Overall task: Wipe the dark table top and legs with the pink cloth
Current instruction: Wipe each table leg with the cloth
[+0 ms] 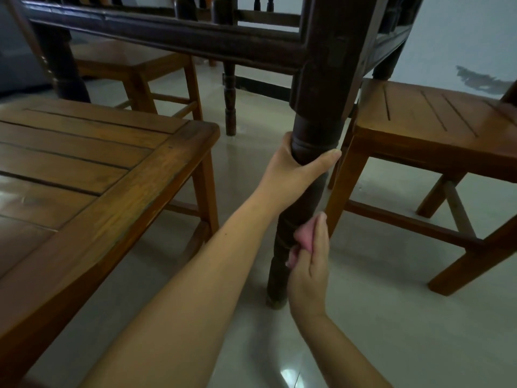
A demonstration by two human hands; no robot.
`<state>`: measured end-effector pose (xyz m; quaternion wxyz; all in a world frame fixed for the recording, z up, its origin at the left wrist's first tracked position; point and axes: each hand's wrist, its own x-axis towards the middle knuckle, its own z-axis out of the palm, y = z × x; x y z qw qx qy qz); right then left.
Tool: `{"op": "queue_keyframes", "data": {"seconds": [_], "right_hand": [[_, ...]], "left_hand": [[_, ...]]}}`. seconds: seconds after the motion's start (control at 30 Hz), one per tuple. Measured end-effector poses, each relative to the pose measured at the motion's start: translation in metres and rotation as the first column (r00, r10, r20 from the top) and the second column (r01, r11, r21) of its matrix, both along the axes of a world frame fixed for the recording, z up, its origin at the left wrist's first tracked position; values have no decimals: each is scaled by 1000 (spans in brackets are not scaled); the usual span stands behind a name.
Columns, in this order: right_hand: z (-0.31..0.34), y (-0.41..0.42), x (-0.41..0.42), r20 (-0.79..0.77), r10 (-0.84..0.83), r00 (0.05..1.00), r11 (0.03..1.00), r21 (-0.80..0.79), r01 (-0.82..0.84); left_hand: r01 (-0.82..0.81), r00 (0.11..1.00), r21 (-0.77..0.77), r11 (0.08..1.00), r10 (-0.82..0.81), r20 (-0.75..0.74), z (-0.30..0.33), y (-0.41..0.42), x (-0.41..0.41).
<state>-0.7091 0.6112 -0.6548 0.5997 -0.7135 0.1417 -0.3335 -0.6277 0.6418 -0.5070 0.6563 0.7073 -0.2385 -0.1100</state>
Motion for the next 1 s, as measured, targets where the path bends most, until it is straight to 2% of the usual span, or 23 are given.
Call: {"op": "queue_keyframes", "data": {"seconds": [0.13, 0.2, 0.23, 0.33, 0.37, 0.43, 0.53, 0.6, 0.67, 0.73, 0.8, 0.87, 0.93, 1.0], "right_hand": [[-2, 8, 0, 80, -20, 997, 976, -216, 37], [-30, 5, -6, -19, -24, 1000, 992, -121, 22], [-43, 4, -9, -118, -8, 993, 999, -36, 3], [-58, -3, -18, -249, 53, 967, 984, 177, -9], [-49, -6, -16, -261, 44, 964, 971, 236, 20], [-16, -9, -6, -164, 29, 986, 948, 318, 25], [27, -6, 9, 25, -30, 999, 967, 255, 22], [37, 3, 11, 65, -86, 994, 993, 92, 80], [13, 7, 7, 85, -72, 994, 995, -59, 77], [-15, 5, -1, -12, -40, 999, 998, -48, 40], [-32, 3, -7, -164, -3, 986, 998, 61, 14], [-32, -4, -6, -268, -11, 963, 986, 155, 54], [-8, -10, -2, -217, -35, 975, 981, 179, 75], [21, -13, 6, -70, -49, 996, 972, 227, 64]], "left_hand": [[-5, 1000, 7, 1000, 5, 15, -2, -1, 2], [1, 1000, 13, 1000, -1, 10, -1, -1, 2], [4, 1000, 14, 1000, -4, 10, 0, -1, 2], [10, 1000, 9, 1000, -10, 1, 1, 1, 0], [16, 1000, 5, 1000, -16, -1, 1, 1, -1], [24, 1000, -4, 1000, -24, -8, 2, 1, -1], [0, 1000, 1, 1000, 0, 4, 3, 2, -2], [-8, 1000, 6, 1000, 8, 6, 2, 1, -3], [-12, 1000, 14, 1000, 12, -7, 1, 1, -3], [-11, 1000, 17, 1000, 12, -13, 2, 1, -3], [-5, 1000, 18, 1000, 5, -15, 2, 1, -3], [5, 1000, 17, 1000, -5, -20, 2, 1, -2], [9, 1000, 13, 1000, -9, -20, 2, 1, -1], [5, 1000, 16, 1000, -5, -5, 0, 1, 0]]}}
